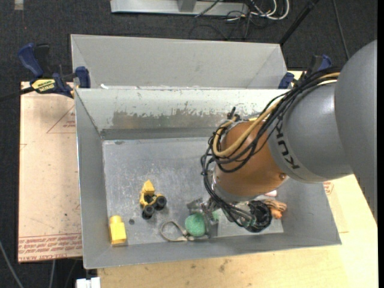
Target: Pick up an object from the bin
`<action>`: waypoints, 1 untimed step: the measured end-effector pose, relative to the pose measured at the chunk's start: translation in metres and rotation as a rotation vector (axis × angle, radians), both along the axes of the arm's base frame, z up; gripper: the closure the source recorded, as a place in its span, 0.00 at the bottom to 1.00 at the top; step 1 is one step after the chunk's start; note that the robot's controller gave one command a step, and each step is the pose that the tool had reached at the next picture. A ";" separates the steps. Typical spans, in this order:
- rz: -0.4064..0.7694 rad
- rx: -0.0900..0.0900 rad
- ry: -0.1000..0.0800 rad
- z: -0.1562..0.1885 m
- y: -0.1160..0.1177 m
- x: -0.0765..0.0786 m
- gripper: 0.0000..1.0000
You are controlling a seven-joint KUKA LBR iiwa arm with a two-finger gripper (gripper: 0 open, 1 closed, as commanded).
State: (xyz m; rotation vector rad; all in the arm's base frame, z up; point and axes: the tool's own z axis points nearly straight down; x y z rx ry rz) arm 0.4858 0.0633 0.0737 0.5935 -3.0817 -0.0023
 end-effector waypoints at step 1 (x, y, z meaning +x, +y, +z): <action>-0.001 0.000 -0.001 0.011 0.000 0.000 1.00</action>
Offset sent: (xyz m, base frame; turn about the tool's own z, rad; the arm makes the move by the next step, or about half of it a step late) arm 0.0003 -0.0001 0.0044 0.0000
